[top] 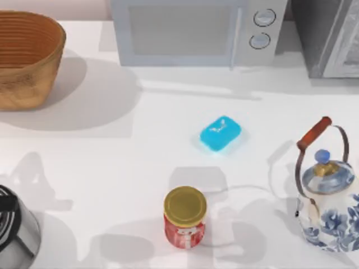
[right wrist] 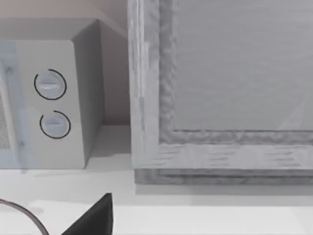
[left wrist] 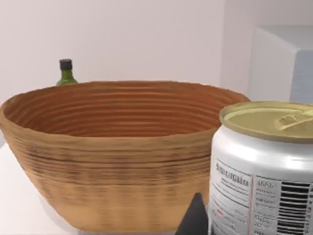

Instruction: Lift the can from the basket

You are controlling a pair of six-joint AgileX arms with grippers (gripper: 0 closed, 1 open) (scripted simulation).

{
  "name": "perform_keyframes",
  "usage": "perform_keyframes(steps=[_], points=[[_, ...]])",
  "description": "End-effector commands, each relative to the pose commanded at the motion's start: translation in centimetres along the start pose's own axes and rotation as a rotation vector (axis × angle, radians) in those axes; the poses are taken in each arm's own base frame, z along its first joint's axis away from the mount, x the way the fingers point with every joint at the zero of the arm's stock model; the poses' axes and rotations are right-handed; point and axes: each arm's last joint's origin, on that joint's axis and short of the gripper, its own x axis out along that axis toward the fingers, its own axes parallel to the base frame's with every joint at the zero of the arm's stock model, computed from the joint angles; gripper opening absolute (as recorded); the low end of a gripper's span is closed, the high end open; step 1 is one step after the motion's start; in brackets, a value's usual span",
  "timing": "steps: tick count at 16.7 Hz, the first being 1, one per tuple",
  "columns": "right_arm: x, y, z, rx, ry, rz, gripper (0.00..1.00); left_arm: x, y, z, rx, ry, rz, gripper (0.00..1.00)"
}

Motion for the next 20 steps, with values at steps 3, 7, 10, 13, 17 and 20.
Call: perform_keyframes(steps=[3,7,10,13,17,20], points=[[0.0,0.0,0.0,0.000,0.000,0.000,1.00,0.5,-0.3,3.0,0.011,-0.054,-0.071,0.00],[0.0,0.0,0.0,0.000,0.000,0.000,1.00,3.3,-1.1,8.1,0.038,-0.103,-0.244,0.00],[0.0,0.0,0.0,0.000,0.000,0.000,1.00,8.4,-2.2,10.5,0.064,-0.094,-0.416,0.00],[0.0,0.0,0.0,0.000,0.000,0.000,1.00,15.4,-3.6,10.0,0.086,-0.065,-0.616,0.00],[0.0,0.0,0.0,0.000,0.000,0.000,1.00,23.8,-5.9,4.9,0.106,-0.059,-0.900,0.00],[0.0,0.0,0.0,0.000,0.000,0.000,1.00,27.6,-7.4,0.1,0.113,-0.085,-1.104,0.00]])
